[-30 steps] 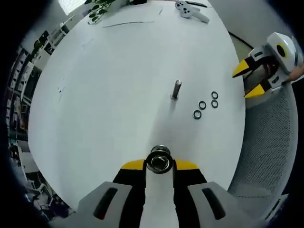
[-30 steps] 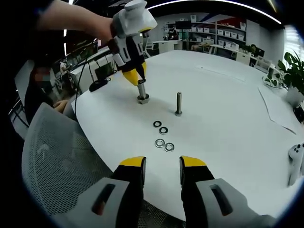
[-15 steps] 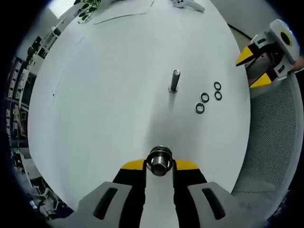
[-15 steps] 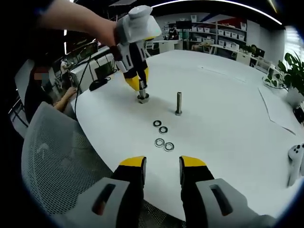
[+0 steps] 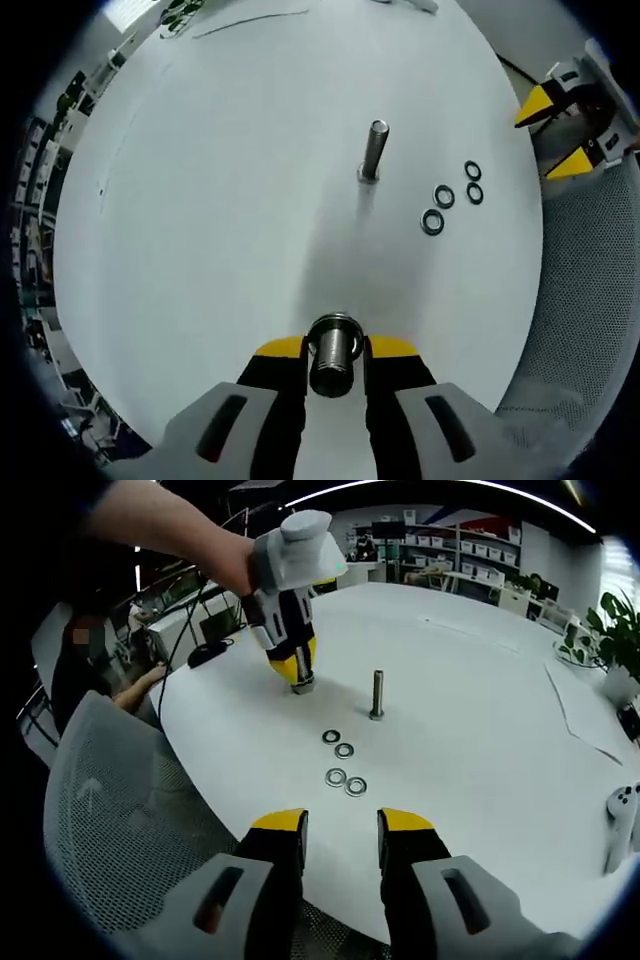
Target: Place the washer onto the threaded stud by aligning its center hole with the stud, sliding it down to the base, and recovering from edge contact or off-axis alignment until the washer reaches the visible bottom stop.
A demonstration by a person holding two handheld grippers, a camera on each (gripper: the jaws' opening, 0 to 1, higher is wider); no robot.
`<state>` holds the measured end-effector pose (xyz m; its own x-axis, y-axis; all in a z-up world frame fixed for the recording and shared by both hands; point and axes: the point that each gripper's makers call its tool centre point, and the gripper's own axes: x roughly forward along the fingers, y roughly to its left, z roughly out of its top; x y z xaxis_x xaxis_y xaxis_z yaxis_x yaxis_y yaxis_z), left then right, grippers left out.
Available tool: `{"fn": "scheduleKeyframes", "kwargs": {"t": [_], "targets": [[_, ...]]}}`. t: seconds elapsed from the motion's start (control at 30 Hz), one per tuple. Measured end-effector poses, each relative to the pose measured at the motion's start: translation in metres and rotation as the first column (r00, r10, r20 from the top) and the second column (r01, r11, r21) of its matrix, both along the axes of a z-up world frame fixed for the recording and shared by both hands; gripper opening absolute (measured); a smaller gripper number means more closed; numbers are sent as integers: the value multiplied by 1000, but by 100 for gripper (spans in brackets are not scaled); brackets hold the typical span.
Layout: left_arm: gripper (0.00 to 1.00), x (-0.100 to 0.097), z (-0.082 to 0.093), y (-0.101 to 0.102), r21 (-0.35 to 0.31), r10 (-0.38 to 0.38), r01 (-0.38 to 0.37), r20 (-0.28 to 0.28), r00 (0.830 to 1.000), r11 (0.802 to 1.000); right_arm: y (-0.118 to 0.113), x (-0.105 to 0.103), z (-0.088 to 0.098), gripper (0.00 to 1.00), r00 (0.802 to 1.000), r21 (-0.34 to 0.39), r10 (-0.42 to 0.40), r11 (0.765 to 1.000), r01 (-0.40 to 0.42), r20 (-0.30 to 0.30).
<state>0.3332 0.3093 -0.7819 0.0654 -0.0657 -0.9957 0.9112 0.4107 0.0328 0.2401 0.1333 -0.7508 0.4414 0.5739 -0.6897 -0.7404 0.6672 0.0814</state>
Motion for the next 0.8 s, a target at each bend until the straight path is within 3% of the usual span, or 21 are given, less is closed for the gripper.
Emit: {"fn": "scheduleKeyframes", "kwargs": {"t": [0.37, 0.63, 0.8], "targets": [[20, -3, 1, 1, -24, 59, -60, -39, 997, 998, 0, 0, 0, 30, 1000, 0, -4, 1000, 4, 1], [22, -3, 6, 5, -58, 126, -127, -28, 992, 990, 0, 1, 0, 30, 1000, 2, -6, 1000, 6, 0], [28, -2, 8, 10, -63, 128, -127, 3, 992, 990, 1, 0, -1, 31, 1000, -2, 1, 1000, -1, -1]]}}
